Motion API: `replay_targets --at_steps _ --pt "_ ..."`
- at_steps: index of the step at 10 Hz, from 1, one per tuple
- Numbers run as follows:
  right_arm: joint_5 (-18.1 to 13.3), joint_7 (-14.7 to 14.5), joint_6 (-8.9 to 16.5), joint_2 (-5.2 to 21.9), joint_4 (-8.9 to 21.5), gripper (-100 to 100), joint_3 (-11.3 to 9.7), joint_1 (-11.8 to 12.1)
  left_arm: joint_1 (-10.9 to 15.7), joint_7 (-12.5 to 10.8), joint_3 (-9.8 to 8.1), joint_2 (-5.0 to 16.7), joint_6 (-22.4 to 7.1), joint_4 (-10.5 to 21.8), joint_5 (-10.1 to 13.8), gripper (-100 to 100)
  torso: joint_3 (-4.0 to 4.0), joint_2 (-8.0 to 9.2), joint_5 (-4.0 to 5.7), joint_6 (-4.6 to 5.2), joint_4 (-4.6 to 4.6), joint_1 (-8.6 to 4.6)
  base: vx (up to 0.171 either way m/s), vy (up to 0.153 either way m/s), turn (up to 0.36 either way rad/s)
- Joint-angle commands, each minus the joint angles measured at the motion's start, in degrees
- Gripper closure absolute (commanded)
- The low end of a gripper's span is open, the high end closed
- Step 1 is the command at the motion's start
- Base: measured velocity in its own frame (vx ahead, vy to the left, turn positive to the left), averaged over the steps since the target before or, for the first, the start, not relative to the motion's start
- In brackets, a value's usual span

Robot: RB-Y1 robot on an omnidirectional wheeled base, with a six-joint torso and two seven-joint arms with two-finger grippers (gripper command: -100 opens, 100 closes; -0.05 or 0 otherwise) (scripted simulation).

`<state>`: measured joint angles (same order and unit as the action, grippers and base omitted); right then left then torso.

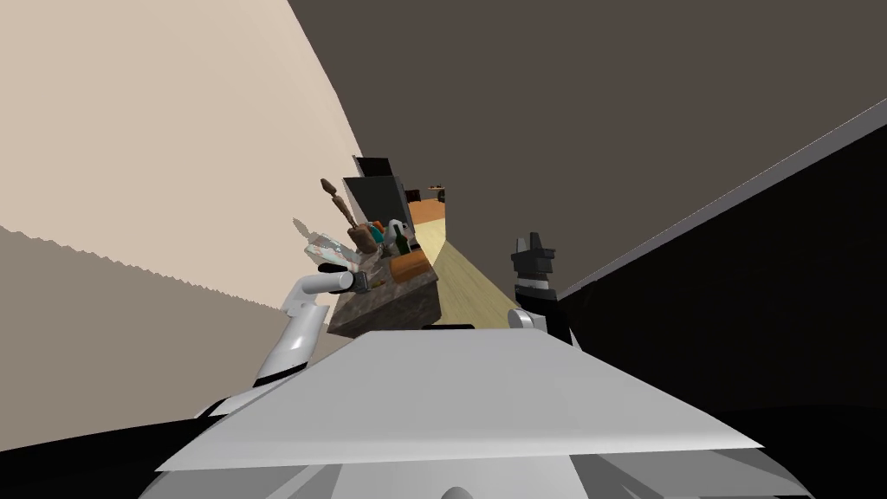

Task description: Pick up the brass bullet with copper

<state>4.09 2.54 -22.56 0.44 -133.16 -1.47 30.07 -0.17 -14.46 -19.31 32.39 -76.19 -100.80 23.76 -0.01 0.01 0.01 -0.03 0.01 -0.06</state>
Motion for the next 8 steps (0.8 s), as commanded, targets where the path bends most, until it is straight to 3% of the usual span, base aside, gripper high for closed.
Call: replay_targets --at_steps 1,8 --pt "0.0 0.0 0.0 0.0 0.0 0 0.0 0.0 0.3 -0.4 -0.31 0.6 -1.8 1.1 0.3 -100 0.00 0.00 0.00 0.00 0.00 0.00 0.000 -0.015 -0.086" --pt "0.0 0.0 0.0 0.0 0.0 0 0.0 0.0 1.2 -2.1 -1.43 2.4 -8.4 3.9 1.1 -100 0.01 0.01 0.00 -0.01 0.00 -0.01 0.010 -0.007 -0.071"
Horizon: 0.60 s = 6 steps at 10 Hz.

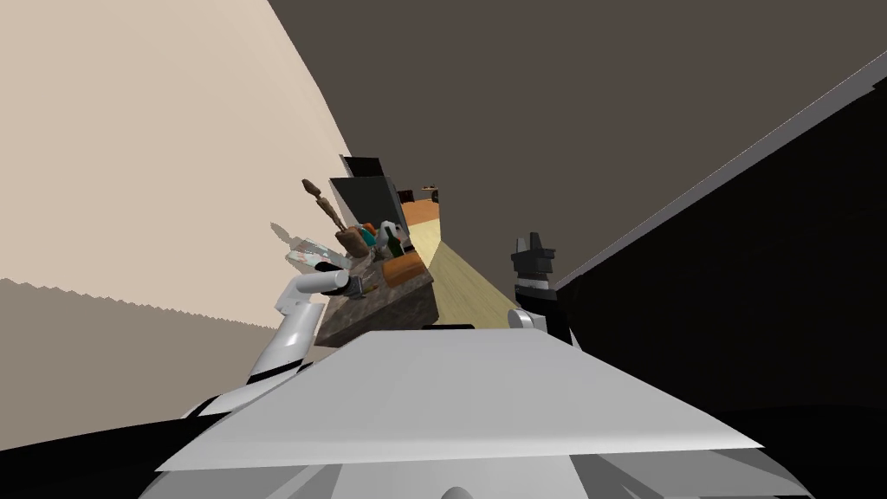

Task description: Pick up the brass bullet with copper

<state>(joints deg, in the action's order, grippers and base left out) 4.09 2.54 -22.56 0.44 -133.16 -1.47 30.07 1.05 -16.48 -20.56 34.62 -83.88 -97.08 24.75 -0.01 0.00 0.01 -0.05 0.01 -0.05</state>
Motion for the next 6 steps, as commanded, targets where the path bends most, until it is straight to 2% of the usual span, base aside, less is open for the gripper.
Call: replay_targets --at_steps 1,6 --pt "0.0 0.0 0.0 0.0 0.0 0 0.0 0.0 0.2 -0.4 -0.39 0.6 -1.9 0.7 0.3 -100 0.00 0.00 0.00 0.00 0.00 0.00 -0.003 -0.014 -0.059" --pt "0.0 0.0 0.0 0.0 0.0 0 0.0 0.0 0.4 -0.8 -0.64 1.0 -3.4 1.4 0.5 -100 0.01 0.02 -0.01 0.00 0.00 0.02 0.003 -0.005 -0.031"
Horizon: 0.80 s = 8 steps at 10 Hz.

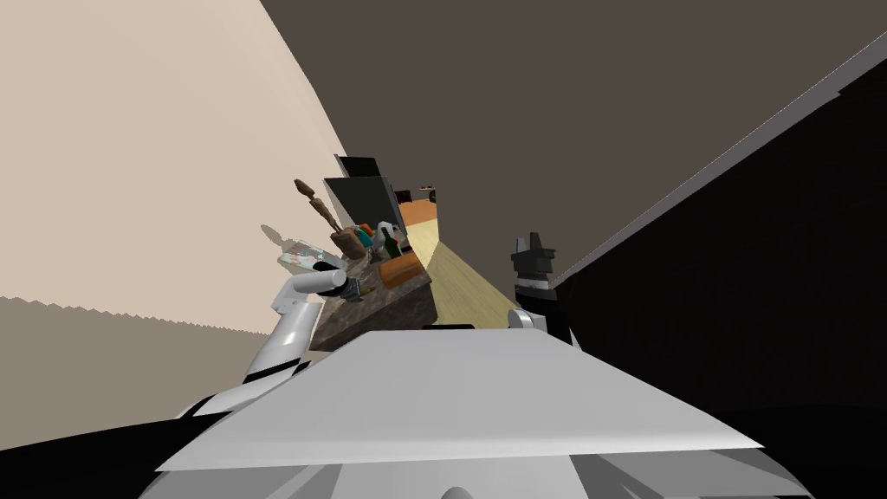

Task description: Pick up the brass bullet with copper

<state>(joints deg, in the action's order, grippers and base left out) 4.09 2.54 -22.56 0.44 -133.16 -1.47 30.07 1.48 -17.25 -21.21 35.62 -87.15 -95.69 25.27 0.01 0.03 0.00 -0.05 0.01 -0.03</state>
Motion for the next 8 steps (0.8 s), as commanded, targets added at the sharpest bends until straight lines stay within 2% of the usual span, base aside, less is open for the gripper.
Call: replay_targets --at_steps 1,8 --pt "0.0 0.0 0.0 0.0 0.0 0 0.0 0.0 0.0 -0.1 0.00 0.0 -0.1 0.0 0.0 -100 0.00 0.00 0.00 0.00 0.00 0.00 -0.001 -0.005 -0.018" --pt "0.0 0.0 0.0 0.0 0.0 0 0.0 0.0 0.0 -0.1 0.00 0.0 -0.1 0.0 0.0 -100 0.01 0.01 0.00 0.00 0.00 0.00 -0.002 -0.002 -0.002"
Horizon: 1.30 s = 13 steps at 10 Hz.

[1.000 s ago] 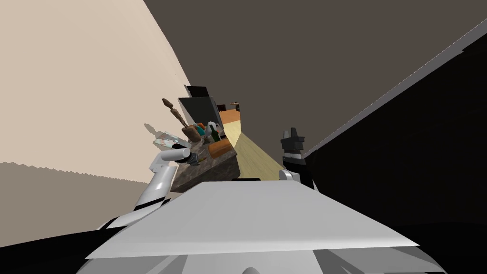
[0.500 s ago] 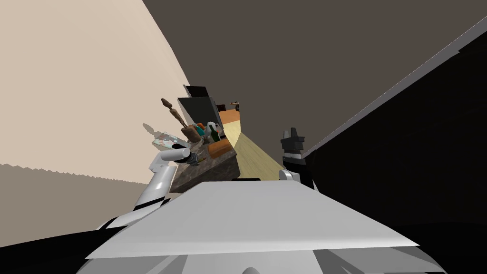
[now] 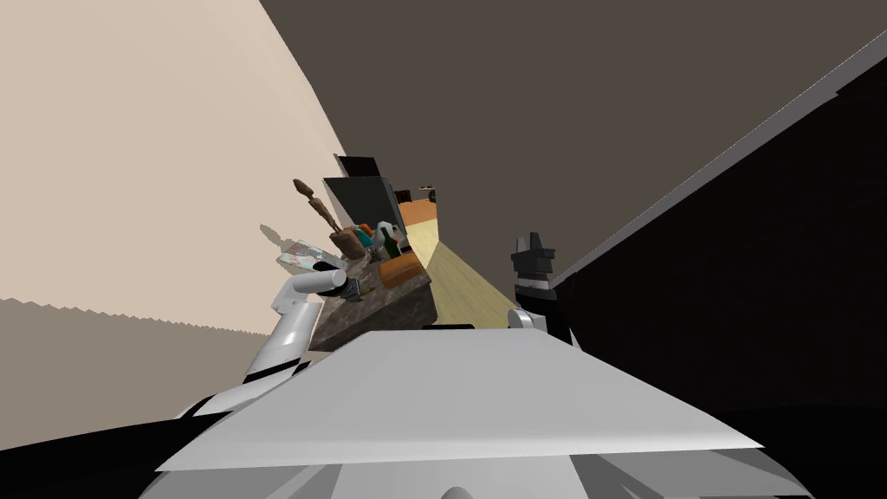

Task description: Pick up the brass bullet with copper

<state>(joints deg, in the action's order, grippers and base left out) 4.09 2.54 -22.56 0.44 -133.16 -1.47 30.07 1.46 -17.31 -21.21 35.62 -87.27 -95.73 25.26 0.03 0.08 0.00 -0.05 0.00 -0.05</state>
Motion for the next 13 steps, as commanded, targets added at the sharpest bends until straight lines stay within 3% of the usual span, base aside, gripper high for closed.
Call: replay_targets --at_steps 1,3,13 --pt "0.0 0.0 0.0 0.0 0.0 0 0.0 0.0 -0.3 -0.6 -0.17 0.2 -1.7 -0.4 0.2 -100 0.00 0.00 0.00 0.00 0.00 0.00 0.008 -0.012 -0.081" --pt "0.0 0.0 0.0 0.0 0.0 0 0.0 0.0 -0.6 -1.1 -0.29 0.3 -2.8 -0.7 0.3 -100 -0.03 -0.06 0.00 0.00 0.01 0.01 0.006 0.000 -0.022" --pt "0.0 0.0 0.0 0.0 0.0 0 0.0 0.0 -0.6 -1.1 -0.29 0.3 -2.8 -0.7 0.3 -100 -0.02 -0.03 0.00 0.00 0.01 0.03 0.000 0.000 0.000"
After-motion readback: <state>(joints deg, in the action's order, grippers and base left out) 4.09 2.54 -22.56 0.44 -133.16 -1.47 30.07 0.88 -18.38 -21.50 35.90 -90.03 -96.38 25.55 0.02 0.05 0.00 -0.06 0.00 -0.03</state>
